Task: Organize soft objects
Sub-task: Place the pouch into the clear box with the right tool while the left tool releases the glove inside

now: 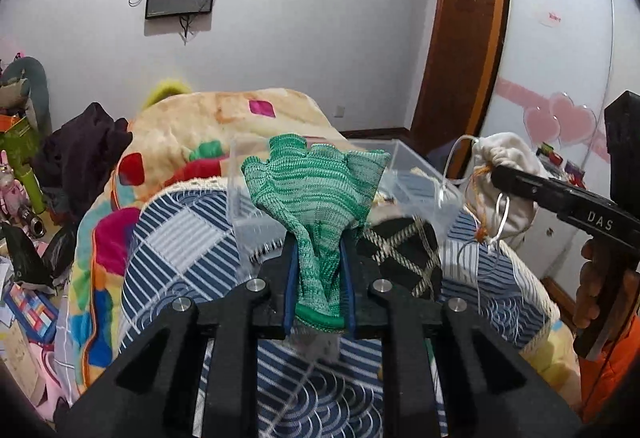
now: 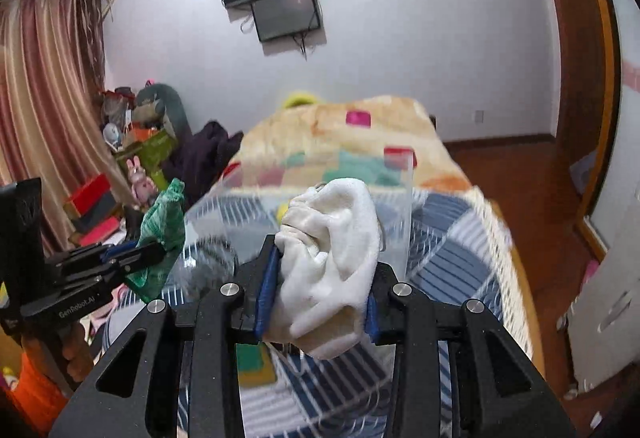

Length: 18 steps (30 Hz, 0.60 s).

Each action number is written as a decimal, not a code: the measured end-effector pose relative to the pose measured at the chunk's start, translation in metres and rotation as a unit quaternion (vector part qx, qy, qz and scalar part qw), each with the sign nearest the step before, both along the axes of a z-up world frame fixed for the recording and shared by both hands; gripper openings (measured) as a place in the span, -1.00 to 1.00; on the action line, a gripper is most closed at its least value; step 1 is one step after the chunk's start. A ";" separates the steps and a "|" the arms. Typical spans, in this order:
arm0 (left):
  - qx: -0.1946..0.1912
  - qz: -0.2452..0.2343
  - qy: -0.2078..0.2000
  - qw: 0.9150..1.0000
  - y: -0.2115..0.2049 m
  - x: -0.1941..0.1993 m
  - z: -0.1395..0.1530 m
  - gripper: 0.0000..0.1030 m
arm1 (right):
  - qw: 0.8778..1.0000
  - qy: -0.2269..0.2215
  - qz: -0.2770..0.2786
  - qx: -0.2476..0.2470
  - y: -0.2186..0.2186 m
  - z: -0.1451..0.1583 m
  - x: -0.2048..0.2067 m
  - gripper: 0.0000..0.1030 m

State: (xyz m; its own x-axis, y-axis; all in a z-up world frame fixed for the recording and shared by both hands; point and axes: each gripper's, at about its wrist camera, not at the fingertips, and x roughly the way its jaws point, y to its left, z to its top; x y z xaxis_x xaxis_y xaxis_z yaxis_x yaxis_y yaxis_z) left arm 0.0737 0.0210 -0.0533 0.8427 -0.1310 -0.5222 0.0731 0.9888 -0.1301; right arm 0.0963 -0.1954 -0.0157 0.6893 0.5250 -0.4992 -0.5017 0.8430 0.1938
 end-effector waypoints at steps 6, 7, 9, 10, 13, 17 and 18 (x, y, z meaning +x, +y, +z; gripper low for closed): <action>0.022 0.009 -0.018 1.000 0.001 0.018 0.014 -0.64 | 0.999 -0.033 -0.013 0.000 0.007 0.017 0.017 -0.37; 0.025 0.009 -0.021 0.999 0.002 0.023 0.017 -0.64 | 0.999 -0.037 -0.017 0.003 0.009 0.019 0.021 -0.37; 0.029 0.014 -0.026 0.999 0.003 0.030 0.021 -0.64 | 0.999 -0.043 -0.020 0.005 0.011 0.023 0.028 -0.37; 0.029 0.015 -0.027 0.999 0.004 0.036 0.023 -0.64 | 0.999 -0.047 -0.023 0.004 0.013 0.025 0.031 -0.37; 0.022 0.016 -0.021 0.999 0.006 0.052 0.025 -0.64 | 0.998 -0.055 -0.028 -0.001 0.019 0.028 0.037 -0.37; 0.038 0.024 -0.011 0.999 0.003 0.073 0.021 -0.64 | 0.998 -0.054 -0.029 -0.012 0.026 0.024 0.045 -0.37; 0.043 0.026 -0.007 0.999 0.003 0.077 0.019 -0.64 | 0.998 -0.052 -0.030 -0.016 0.028 0.021 0.047 -0.37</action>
